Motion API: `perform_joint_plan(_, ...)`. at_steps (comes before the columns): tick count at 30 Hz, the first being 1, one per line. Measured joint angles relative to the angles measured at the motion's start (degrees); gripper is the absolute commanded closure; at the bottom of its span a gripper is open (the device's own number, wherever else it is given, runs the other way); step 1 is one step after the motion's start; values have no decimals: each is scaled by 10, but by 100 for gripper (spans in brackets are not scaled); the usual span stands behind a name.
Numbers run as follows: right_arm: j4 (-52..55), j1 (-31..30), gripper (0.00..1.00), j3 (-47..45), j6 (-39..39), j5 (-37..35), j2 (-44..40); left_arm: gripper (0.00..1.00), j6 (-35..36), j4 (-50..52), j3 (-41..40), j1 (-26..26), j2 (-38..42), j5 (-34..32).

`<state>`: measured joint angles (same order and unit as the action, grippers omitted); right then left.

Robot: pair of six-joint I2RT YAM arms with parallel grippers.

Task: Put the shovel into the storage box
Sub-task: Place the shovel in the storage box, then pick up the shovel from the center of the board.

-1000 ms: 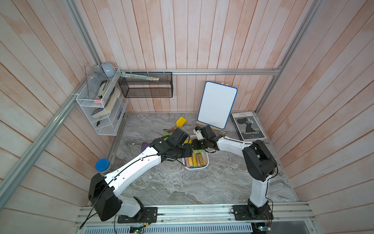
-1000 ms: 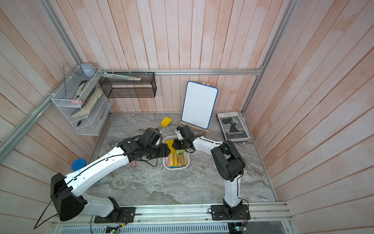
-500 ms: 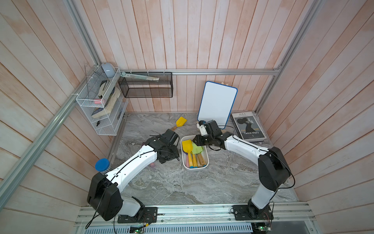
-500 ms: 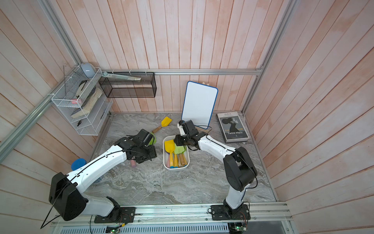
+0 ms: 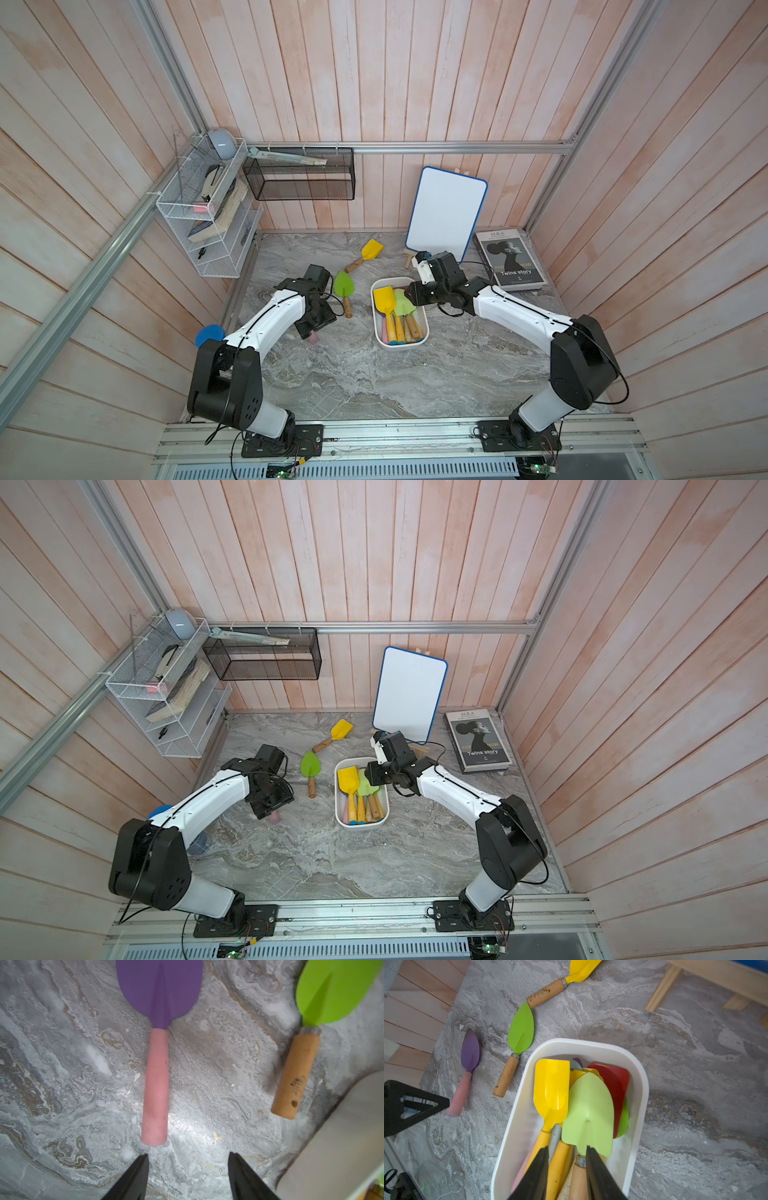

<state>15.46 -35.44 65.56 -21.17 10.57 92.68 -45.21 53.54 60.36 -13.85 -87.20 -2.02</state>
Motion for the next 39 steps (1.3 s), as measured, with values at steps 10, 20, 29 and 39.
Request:
perform_joint_plan(10, -5, 0, 65, -33, -2, 0, -5, 34, 37, -50, -24, 59, -56, 17)
perform_joint_plan(20, -5, 0, 65, -37, -2, 0, -7, 45, 52, -86, -53, 63, -86, 27)
perform_joint_plan(29, -5, 0, 65, -37, -10, 0, -7, 79, 51, -90, -54, 64, -86, 31)
perform_joint_plan(39, -6, 0, 65, -37, -13, 2, -16, 82, 51, -93, -59, 58, -48, 55)
